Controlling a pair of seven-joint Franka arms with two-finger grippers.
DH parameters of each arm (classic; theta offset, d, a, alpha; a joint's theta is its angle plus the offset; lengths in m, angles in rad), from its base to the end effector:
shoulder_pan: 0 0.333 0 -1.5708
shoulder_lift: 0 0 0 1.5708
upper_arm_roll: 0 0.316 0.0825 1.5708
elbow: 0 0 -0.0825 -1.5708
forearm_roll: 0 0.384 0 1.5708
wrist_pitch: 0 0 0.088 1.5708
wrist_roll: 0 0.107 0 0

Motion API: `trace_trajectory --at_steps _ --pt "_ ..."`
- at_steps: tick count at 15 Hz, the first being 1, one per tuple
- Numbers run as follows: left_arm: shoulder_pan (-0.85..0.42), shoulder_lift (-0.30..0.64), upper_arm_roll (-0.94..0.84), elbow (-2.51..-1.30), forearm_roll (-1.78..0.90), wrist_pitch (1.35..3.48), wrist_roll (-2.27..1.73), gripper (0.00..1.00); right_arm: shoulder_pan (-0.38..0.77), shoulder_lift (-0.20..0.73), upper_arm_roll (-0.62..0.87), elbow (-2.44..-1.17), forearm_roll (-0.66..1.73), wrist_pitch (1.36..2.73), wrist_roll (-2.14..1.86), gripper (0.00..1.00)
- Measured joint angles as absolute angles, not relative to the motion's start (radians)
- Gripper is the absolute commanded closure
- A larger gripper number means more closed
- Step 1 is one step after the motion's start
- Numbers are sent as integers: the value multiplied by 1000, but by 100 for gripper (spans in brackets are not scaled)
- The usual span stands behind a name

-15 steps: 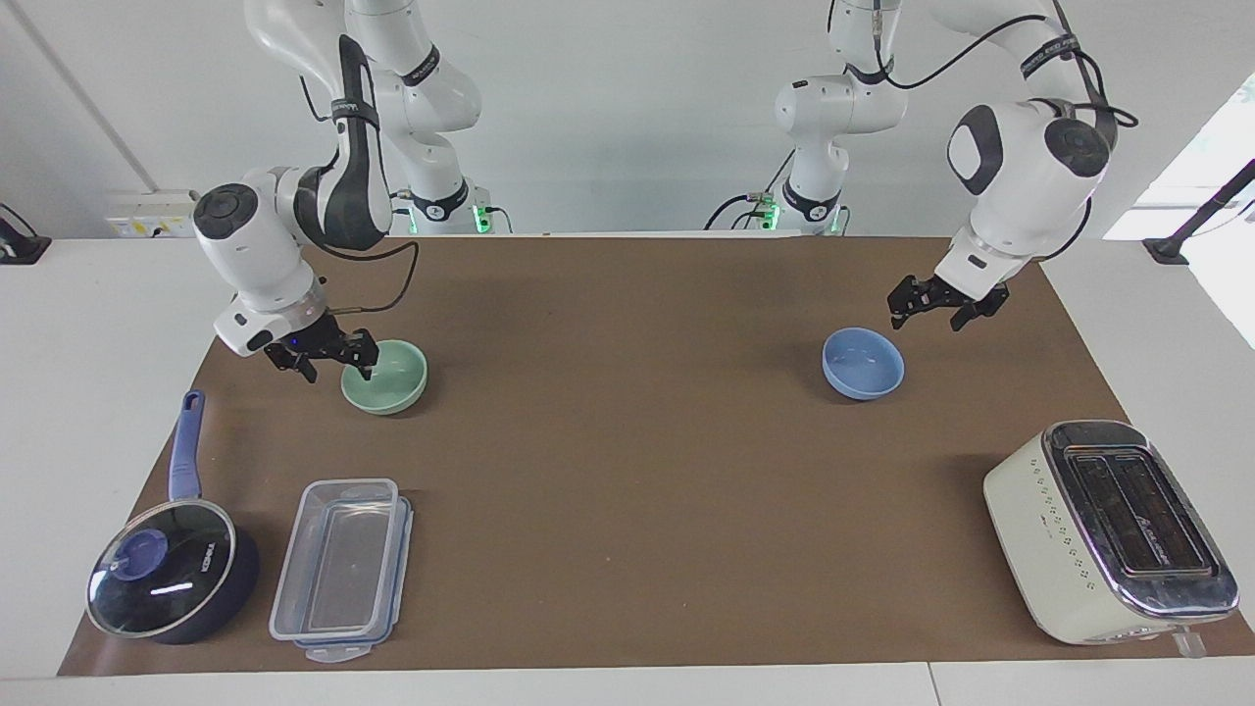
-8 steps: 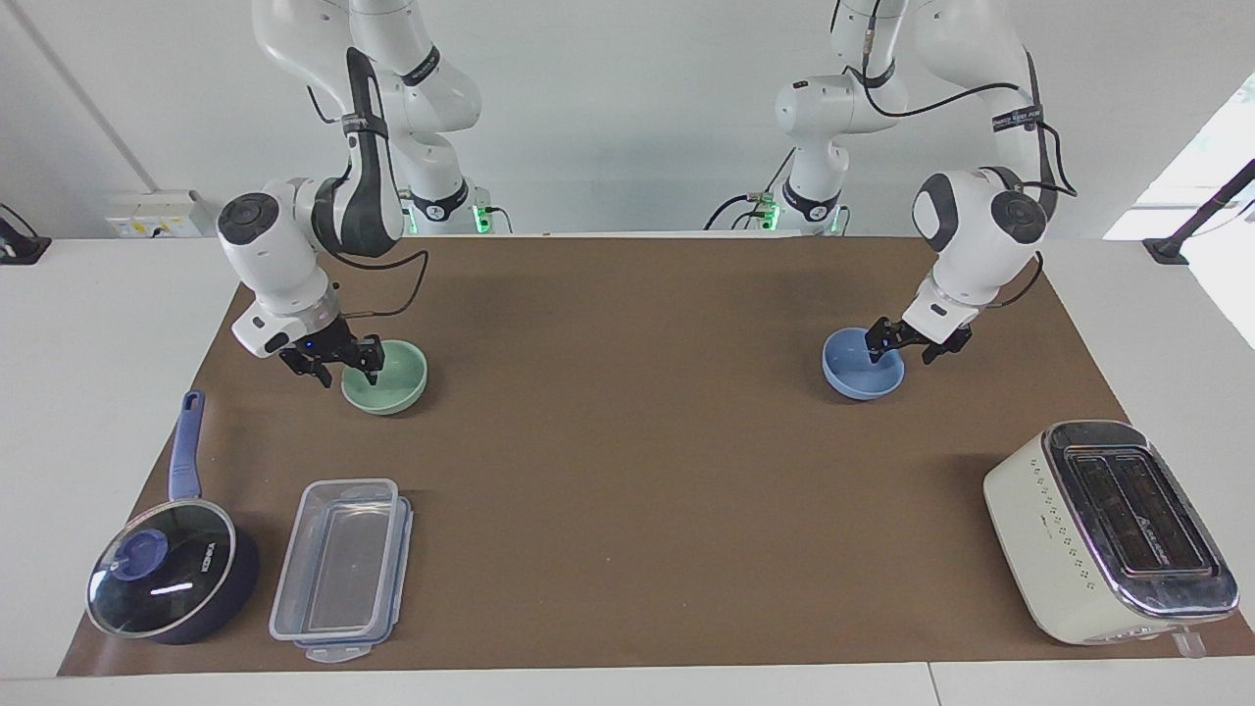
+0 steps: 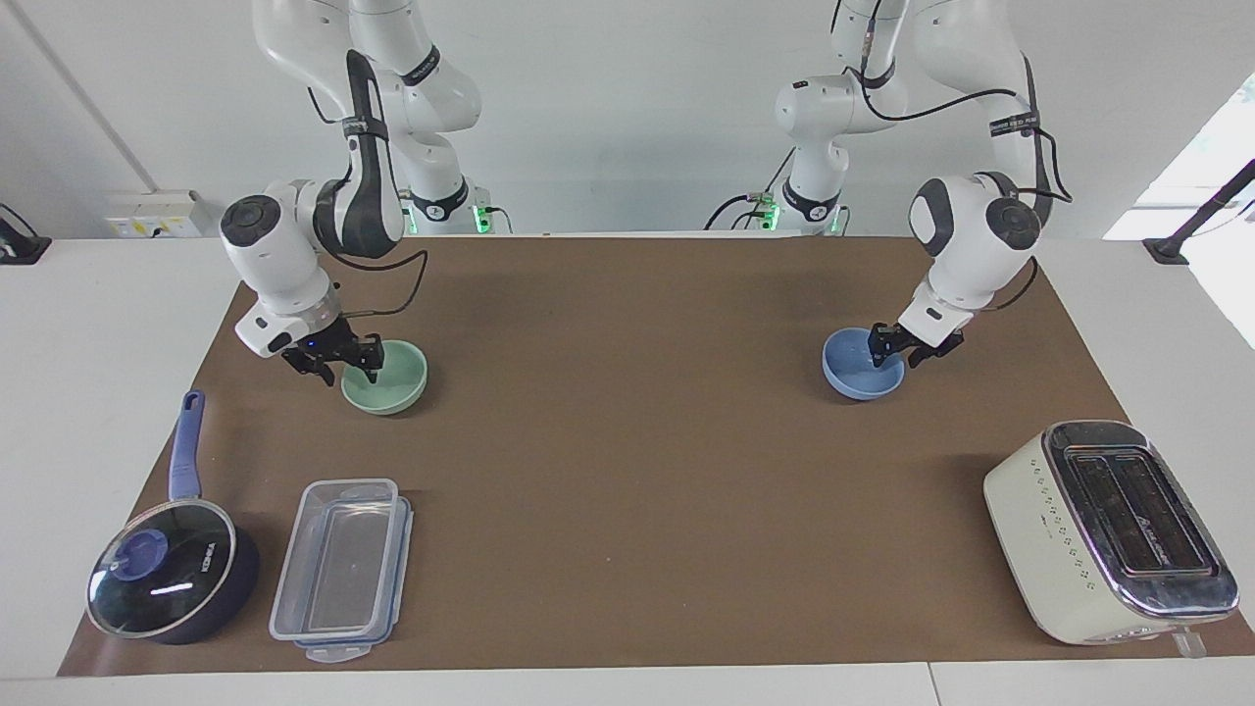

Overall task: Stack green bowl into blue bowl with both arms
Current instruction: 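Grasp the blue bowl and green bowl with the left and right grippers, then slide the blue bowl with the left gripper while the right gripper lifts green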

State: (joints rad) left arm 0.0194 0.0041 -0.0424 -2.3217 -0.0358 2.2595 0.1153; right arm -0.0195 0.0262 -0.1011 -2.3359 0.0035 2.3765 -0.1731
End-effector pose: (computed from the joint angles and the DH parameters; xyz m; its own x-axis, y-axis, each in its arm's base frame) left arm 0.5006 -0.0125 0.3330 0.9913 -0.1152 -0.0631 -0.1133 -0.9930 0.0337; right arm 0.5052 -0.0612 0.3259 0.9986 0.0500 0.0143 0.0500 -0.9987 0.0027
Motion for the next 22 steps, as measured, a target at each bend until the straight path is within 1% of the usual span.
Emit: trace_trajectory --at_steps 1,2,3,5,9,11,13,15,16,17,19,21,22 --pt "19 4 -43 -2323 -36 2260 116 59 -20 26 -101 -2338 5 2376 -173 34" --pt "19 4 -43 -2324 -36 2260 116 77 -20 26 -101 -2342 7 2377 -173 37" --pt "19 4 -43 -2325 -36 2260 116 100 -20 26 -101 -2346 8 2378 -173 44" --pt "19 4 -43 -2327 -36 2260 118 100 -20 26 -101 -2353 8 2381 -173 62" --pt "19 -1 -46 -2318 -39 2252 142 100 -20 26 -101 -2357 8 2383 -173 88" --pt "15 0 -48 -2262 -39 2179 153 100 -19 26 -101 -2357 8 2383 -173 100" --pt "-38 8 -52 -2110 -65 2023 137 100 -18 15 -98 -2354 20 2385 -175 100" --pt "-157 35 -59 -1957 -104 1927 20 100 -19 8 -97 -2357 20 2384 -175 100" --pt "-227 51 -62 -1920 -112 1924 -50 100 -19 8 -98 -2356 20 2384 -175 100" --pt "-296 66 -66 -1908 -117 1932 -112 100 -19 8 -98 -2352 20 2376 -176 100" --pt "-430 102 -69 -1926 -121 1998 -223 100 -19 9 -98 -2315 19 2316 -180 100" --pt "-527 142 -71 -1970 -122 2092 -295 100 -19 9 -98 -2232 18 2202 -184 100" --pt "-550 161 -70 -1989 -122 2123 -305 100 -18 8 -98 -2185 18 2142 -185 100"
